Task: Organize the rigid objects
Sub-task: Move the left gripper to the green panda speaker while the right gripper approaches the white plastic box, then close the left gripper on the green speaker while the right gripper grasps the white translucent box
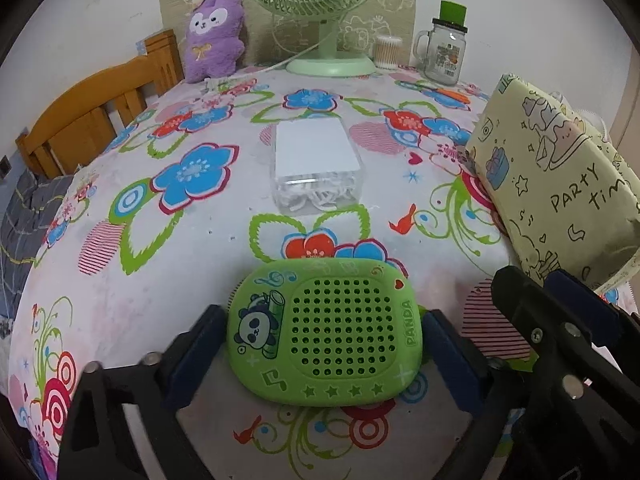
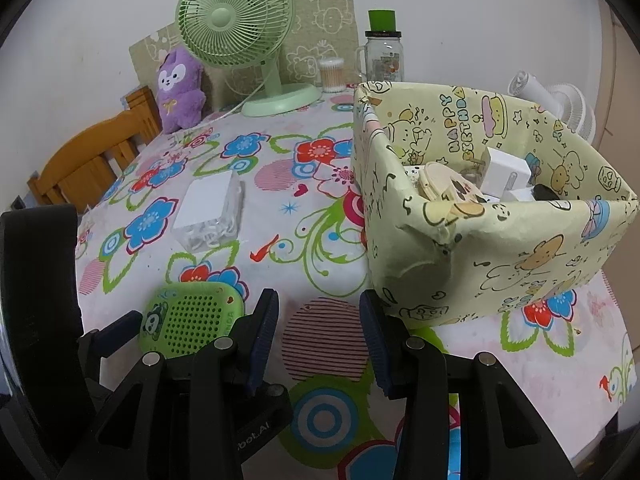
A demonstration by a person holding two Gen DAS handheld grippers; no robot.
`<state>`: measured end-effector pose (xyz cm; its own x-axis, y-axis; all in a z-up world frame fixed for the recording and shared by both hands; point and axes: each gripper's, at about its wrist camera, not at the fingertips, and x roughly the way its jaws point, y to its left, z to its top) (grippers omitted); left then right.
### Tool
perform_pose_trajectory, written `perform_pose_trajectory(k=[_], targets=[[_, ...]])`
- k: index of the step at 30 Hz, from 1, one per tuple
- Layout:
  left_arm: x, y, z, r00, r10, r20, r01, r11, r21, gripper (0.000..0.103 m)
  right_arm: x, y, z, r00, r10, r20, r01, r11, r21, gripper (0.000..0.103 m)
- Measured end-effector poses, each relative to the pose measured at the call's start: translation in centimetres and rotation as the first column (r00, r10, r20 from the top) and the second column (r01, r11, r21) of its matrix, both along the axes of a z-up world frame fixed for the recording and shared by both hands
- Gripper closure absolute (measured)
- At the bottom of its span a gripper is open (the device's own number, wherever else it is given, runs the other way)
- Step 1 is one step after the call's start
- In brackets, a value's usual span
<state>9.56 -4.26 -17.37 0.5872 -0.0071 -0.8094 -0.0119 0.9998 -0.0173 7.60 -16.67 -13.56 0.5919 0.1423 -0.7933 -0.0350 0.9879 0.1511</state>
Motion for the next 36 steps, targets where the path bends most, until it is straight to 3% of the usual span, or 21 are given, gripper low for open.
perform_pose_trajectory(k=[18, 25, 36], targets=[[-0.2, 3.8, 0.8, 0.999, 0.019, 0.026, -0.019, 1.0, 0.018, 0.008, 0.7, 4.3, 0.7, 0.996, 0.09, -0.004, -0.09, 0.996, -0.014, 0.056], [0.6, 5.6, 1.1, 0.999, 0.041, 0.034, -0.042, 0.999, 0.02, 0.008, 2.0, 5.9, 0.5, 0.995, 0.102, -0.016, -0.103, 0.995, -0.016, 0.039], [2.1, 6.9, 1.0, 0.999, 0.043, 0.027, -0.044, 0.999, 0.028, 0.008, 4.6, 7.7, 0.0, 0.99, 0.138, -0.031, -0.139, 0.99, -0.025, 0.032]])
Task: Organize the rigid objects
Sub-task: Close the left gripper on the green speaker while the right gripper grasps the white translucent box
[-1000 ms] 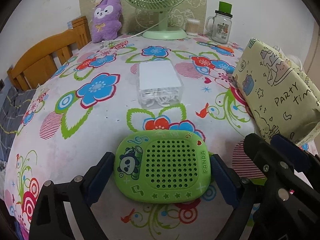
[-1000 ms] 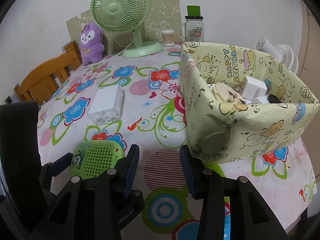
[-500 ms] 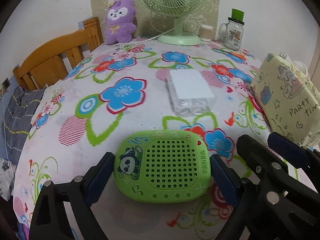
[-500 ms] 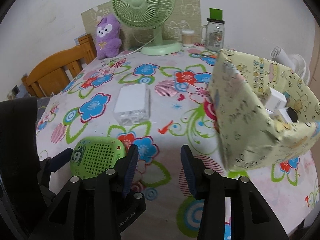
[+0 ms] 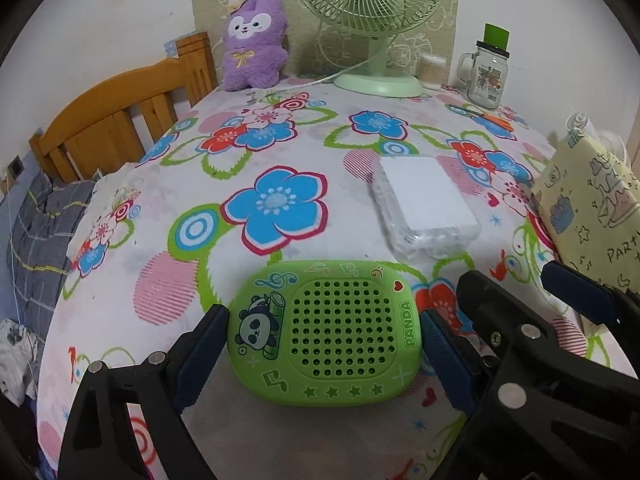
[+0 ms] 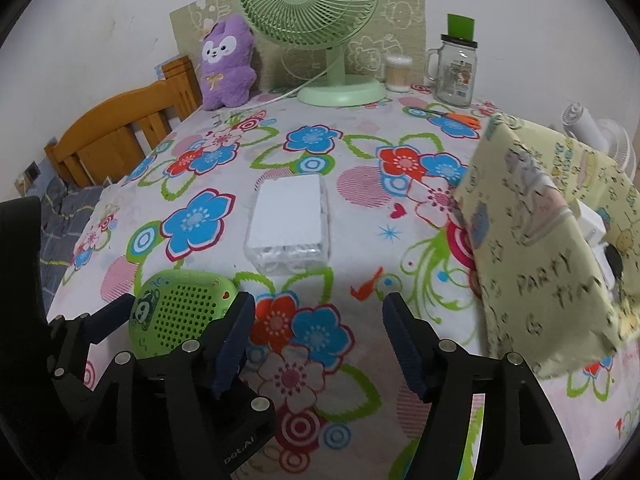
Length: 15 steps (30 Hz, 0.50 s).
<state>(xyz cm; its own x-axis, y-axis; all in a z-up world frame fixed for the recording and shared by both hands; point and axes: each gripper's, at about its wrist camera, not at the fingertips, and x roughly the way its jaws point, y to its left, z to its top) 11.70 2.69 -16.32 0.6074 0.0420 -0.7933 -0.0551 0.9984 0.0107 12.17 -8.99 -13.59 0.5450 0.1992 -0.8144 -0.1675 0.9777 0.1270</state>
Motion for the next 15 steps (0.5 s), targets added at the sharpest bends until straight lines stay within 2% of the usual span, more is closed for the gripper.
perform_pose_trajectory(k=[9, 15], targets=[[1.4, 1.0, 0.1, 1.0, -0.01, -0.003, 0.01, 1.0, 0.008, 0.008, 2.1, 1.3, -0.5, 1.0, 0.028, -0.013, -0.029, 1.0, -0.007, 0.025], [2.6, 1.6, 0.1, 1.0, -0.019, -0.007, 0.019, 1.0, 0.014, 0.008, 3.3, 2.1, -0.7, 0.999, 0.041, -0.02, -0.041, 0.999, -0.007, 0.025]])
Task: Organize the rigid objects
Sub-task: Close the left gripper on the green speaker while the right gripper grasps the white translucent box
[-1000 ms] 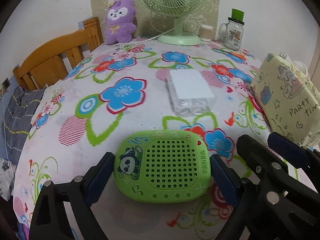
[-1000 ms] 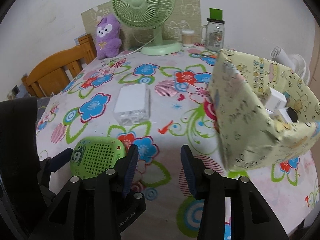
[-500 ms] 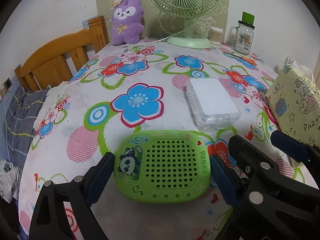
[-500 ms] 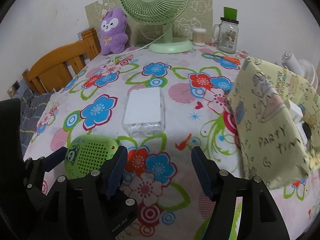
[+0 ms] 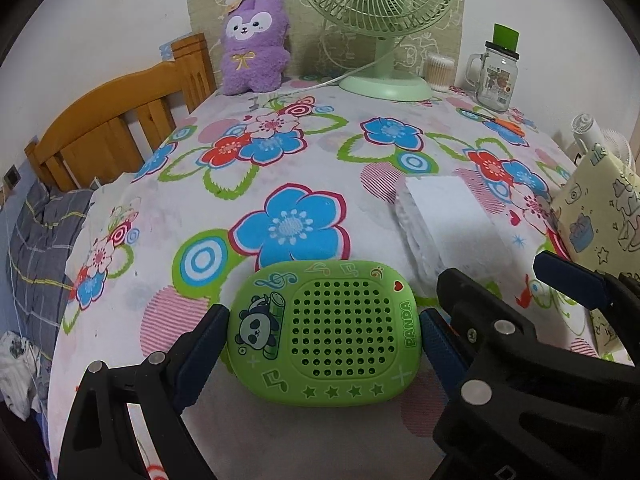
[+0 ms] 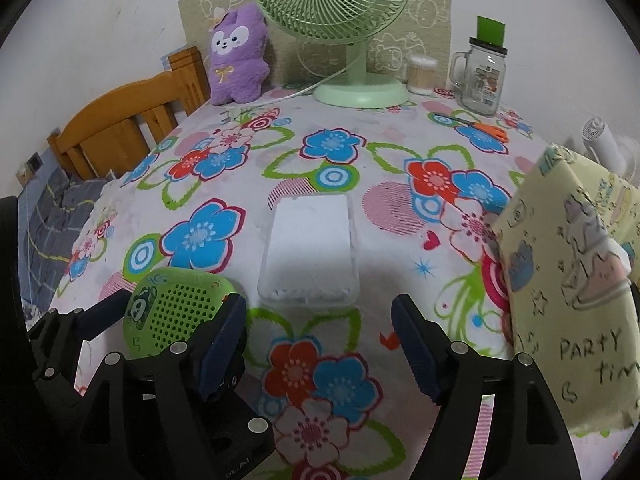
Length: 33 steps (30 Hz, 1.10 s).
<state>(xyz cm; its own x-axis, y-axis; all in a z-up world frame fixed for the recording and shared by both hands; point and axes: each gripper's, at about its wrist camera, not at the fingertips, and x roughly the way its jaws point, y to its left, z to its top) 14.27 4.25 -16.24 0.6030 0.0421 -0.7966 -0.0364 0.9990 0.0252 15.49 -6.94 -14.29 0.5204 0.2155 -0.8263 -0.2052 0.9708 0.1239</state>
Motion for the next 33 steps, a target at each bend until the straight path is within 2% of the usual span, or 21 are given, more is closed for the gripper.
perform_pose_trajectory(k=[16, 25, 26, 29, 33], targets=[[2.9, 0.8, -1.0, 0.998, -0.038, -0.046, 0.038, 0.999, -0.003, 0.008, 3.4, 1.5, -1.6, 1.0, 0.003, -0.024, -0.004, 0.999, -0.041, 0.025], [3.8, 0.9, -1.1, 0.998, -0.043, -0.043, 0.043, 0.999, -0.017, 0.008, 5.0, 1.7, -2.6, 0.999, -0.009, -0.042, 0.008, 1.0, -0.018, 0.025], [3.8, 1.0, -1.1, 0.998, -0.044, -0.043, 0.043, 0.999, -0.019, 0.008, 5.0, 1.7, -2.6, 0.999, -0.009, -0.042, 0.008, 1.0, -0.017, 0.026], [3.8, 1.0, -1.1, 0.998, -0.045, -0.04, 0.045, 0.999, -0.019, 0.008, 5.1, 1.8, -2.7, 0.999, -0.002, -0.048, 0.001, 1.0, -0.014, 0.039], [3.8, 0.9, -1.1, 0.998, -0.047, -0.038, 0.046, 0.999, -0.016, 0.008, 5.2, 1.8, -2.9, 0.999, -0.009, -0.046, 0.008, 1.0, -0.021, 0.041]])
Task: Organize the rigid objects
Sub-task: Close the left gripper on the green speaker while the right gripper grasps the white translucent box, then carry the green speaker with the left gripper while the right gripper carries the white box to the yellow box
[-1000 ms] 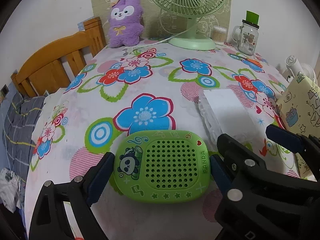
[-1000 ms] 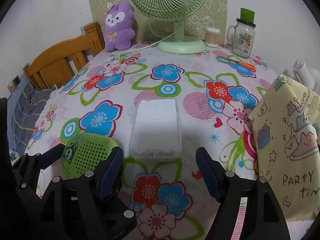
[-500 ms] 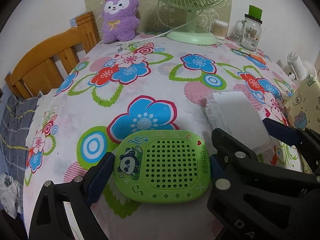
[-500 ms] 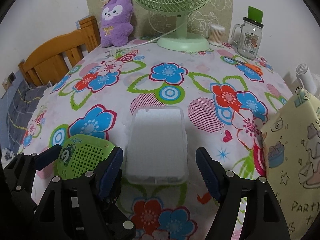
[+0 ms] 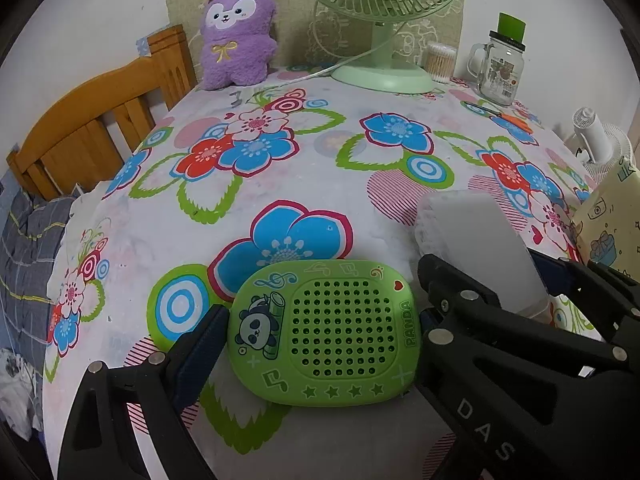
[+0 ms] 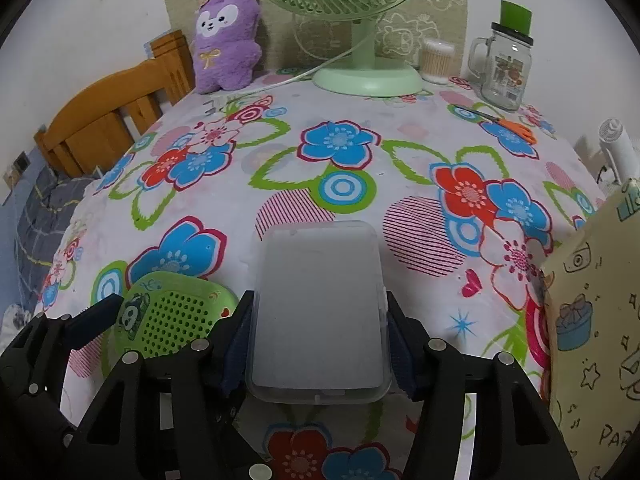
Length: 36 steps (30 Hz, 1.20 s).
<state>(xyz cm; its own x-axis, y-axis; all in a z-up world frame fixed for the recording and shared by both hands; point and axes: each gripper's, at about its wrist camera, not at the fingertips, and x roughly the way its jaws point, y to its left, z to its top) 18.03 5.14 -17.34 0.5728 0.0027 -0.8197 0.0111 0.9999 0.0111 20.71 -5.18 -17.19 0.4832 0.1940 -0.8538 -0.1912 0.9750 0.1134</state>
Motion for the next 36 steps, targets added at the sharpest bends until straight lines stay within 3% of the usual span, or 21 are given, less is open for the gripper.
perform_pose_trajectory(k=[14, 36], targets=[[-2.2, -0.9, 1.2, 1.0, -0.006, 0.023, 0.006, 1.0, -0.021, 0.008, -2.5, -1.1, 1.7, 1.0, -0.014, 0.019, 0.014, 1.0, 0.003, 0.042], [-7.7, -3.4, 6.0, 0.991, -0.017, 0.133, 0.019, 1.0, -0.011, 0.008, -8.1, -4.1, 7.4, 0.992, -0.033, 0.123, 0.03, 0.999, 0.032, 0.042]])
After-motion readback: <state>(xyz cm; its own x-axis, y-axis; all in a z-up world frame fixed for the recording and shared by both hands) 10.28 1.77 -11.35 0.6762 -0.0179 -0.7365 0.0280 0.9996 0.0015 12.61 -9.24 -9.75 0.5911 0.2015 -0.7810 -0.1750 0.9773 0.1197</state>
